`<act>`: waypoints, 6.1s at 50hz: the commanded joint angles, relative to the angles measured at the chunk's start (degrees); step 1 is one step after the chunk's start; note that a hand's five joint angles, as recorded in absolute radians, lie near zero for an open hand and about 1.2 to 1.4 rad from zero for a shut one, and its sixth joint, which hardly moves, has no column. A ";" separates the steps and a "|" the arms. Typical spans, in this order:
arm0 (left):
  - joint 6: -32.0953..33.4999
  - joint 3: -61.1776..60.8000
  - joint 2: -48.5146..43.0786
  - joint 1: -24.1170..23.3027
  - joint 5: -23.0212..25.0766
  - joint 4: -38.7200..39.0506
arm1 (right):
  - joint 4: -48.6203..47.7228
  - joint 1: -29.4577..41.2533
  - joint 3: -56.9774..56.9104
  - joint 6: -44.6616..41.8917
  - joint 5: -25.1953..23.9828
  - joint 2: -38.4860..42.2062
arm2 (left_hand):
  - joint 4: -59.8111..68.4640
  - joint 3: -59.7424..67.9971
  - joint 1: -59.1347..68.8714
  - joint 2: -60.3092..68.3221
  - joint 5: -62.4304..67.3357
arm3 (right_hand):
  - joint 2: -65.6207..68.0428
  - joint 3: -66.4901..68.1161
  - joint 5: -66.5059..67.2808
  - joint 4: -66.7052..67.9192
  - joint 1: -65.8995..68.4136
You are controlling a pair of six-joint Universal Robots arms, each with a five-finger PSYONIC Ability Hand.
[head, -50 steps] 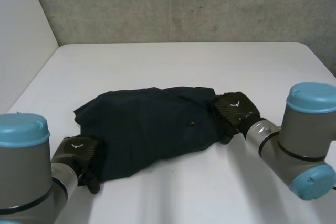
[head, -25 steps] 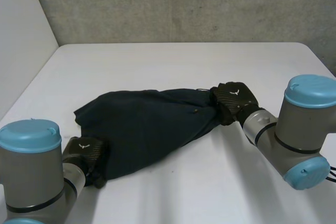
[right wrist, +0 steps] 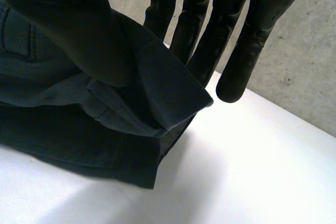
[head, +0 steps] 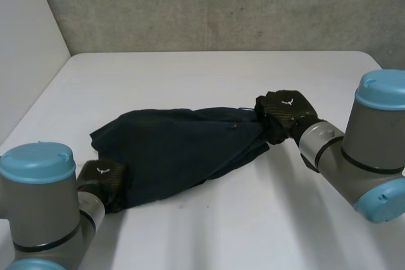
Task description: Fold the shorts.
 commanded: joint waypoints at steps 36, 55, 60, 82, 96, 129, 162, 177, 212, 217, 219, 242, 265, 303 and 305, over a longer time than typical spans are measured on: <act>1.65 37.57 43.30 3.07 0.31 -13.86 | 27.14 0.24 -30.74 -7.31 3.42 -32.05 | 11.63 12.18 15.15 11.78 14.01 | 13.05 12.67 14.98 11.97 25.26; 1.38 40.90 7.63 3.24 0.66 -12.63 | 23.39 0.33 -30.90 -7.31 3.16 -0.98 | 11.63 12.18 15.15 11.78 14.01 | 13.05 12.67 14.98 11.97 25.26; 1.82 51.51 -7.38 3.06 0.49 -8.59 | 11.46 0.33 -34.68 -7.48 7.61 8.78 | 11.63 12.18 15.15 11.78 14.01 | 13.05 12.67 14.98 11.97 25.26; 1.47 51.66 -14.64 -1.68 1.10 -2.86 | 3.67 -0.11 -21.25 -17.15 11.96 6.98 | -57.83 -57.27 -54.30 -57.67 -55.44 | -56.95 -57.33 -55.02 -58.03 -44.74; 0.33 4.03 11.46 -4.31 5.13 -5.51 | 13.34 -10.22 11.44 -29.36 -14.50 -13.51 | -42.02 -41.47 -38.50 -41.87 -39.63 | -25.27 -25.65 -23.34 -26.34 -13.05; -8.55 6.54 -1.35 -5.90 6.99 -5.59 | 1.83 -13.82 8.21 -34.73 -19.25 4.85 | -40.66 -40.11 -37.14 -40.51 -38.28 | -36.36 -36.74 -34.43 -37.43 -24.14; -8.20 21.31 -12.16 -6.25 3.65 -5.33 | 2.01 -13.03 0.99 -19.79 -11.96 8.90 | -43.36 -42.80 -39.83 -43.20 -40.97 | 13.05 12.67 14.98 11.97 25.26; -8.11 25.80 -13.68 -5.99 3.91 -6.73 | 5.69 -9.43 1.87 -19.79 -5.54 6.01 | 11.63 12.18 15.15 11.78 14.01 | 13.05 12.67 14.98 11.97 25.26; 12.99 20.08 -3.73 3.07 8.75 -11.13 | 13.08 -0.82 2.75 -6.87 0.78 3.45 | -31.41 -30.86 -27.89 -31.26 -29.03 | 13.05 12.67 14.98 11.97 25.26; 7.45 15.87 1.36 3.50 8.66 -10.34 | 9.31 -0.81 2.75 -5.38 3.25 3.54 | -30.58 -30.02 -27.05 -30.42 -28.19 | 13.05 12.67 14.98 11.97 25.26; 6.39 12.27 4.61 3.50 8.83 -9.64 | 9.04 -0.81 2.75 -4.68 3.25 3.54 | -29.90 -29.35 -26.38 -29.75 -27.51 | 13.05 12.67 14.98 11.97 25.26; 6.21 -5.06 9.82 1.83 8.57 -2.08 | 8.69 -1.08 4.16 -3.53 3.69 3.63 | -28.04 -27.49 -24.52 -27.89 -25.66 | 13.05 12.67 14.98 11.97 25.26; 7.00 3.56 -2.67 1.57 8.22 1.35 | 8.60 -1.17 5.48 -3.62 3.51 3.01 | -33.77 -33.21 -30.24 -33.61 -31.38 | 13.05 12.67 14.98 11.97 25.26; 11.40 -7.16 29.05 -2.21 8.48 -29.84 | 33.11 -1.34 20.85 -30.16 2.98 -27.12 | 11.63 12.18 15.15 11.78 14.01 | 13.05 12.67 14.98 11.97 25.26; 11.75 -7.78 30.37 -2.91 8.57 -31.78 | 36.09 -1.34 21.73 -31.99 2.46 -30.71 | 11.63 12.18 15.15 11.78 14.01 | 13.05 12.67 14.98 11.97 25.26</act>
